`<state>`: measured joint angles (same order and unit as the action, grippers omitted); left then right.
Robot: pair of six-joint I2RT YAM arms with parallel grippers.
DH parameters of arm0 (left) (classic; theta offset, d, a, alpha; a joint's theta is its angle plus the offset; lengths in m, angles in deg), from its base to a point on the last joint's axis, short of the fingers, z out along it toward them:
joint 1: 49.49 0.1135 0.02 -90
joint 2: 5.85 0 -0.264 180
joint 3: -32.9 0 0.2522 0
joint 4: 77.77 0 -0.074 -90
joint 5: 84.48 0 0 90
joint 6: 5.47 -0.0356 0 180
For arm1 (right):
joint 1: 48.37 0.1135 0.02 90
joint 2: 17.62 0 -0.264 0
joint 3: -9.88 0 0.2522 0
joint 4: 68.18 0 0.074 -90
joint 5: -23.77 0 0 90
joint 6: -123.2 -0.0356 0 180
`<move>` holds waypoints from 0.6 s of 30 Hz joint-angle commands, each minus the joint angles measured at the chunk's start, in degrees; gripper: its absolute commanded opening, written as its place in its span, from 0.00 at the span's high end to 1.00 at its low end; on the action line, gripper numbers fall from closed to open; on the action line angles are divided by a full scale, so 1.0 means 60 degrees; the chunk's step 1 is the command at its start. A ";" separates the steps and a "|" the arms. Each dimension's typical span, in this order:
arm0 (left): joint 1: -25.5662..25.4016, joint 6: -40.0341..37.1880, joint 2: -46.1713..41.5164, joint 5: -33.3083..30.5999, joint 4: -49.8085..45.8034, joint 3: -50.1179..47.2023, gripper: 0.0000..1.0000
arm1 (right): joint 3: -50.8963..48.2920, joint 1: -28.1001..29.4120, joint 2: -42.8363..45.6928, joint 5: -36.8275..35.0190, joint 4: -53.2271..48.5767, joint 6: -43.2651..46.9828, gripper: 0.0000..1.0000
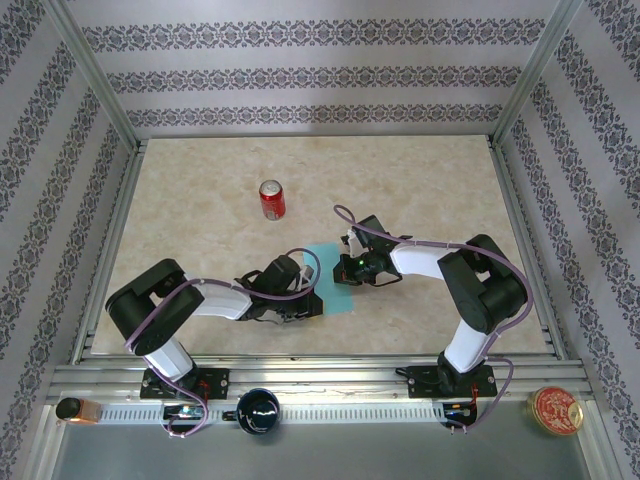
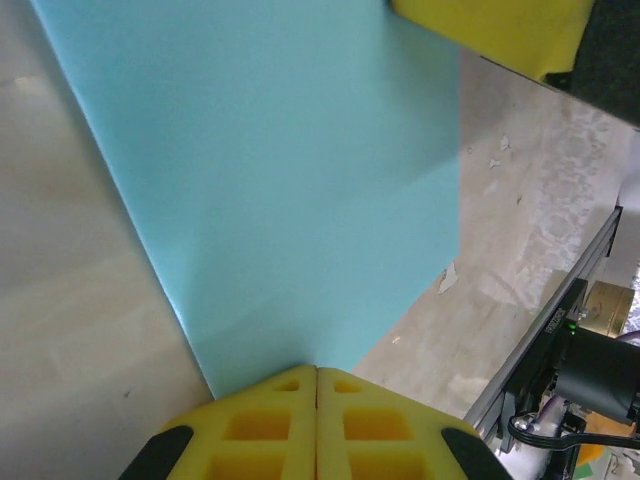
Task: Fold a paper plane with a square sheet of paper (pick it up from the middle)
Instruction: First fold the square sheet of paper in half at the center of the table.
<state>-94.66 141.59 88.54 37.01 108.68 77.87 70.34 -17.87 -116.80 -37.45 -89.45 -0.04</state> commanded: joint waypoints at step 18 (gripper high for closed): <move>0.1457 -0.1586 -0.2052 -0.0530 -0.3140 0.1526 0.89 | 0.0285 0.0362 0.1808 -0.1164 -0.1163 -0.1212 0.91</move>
<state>-89.76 134.23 73.37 32.51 91.78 85.73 71.78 -16.23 -110.59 -40.75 -95.59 -4.32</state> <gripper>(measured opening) 0.106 0.074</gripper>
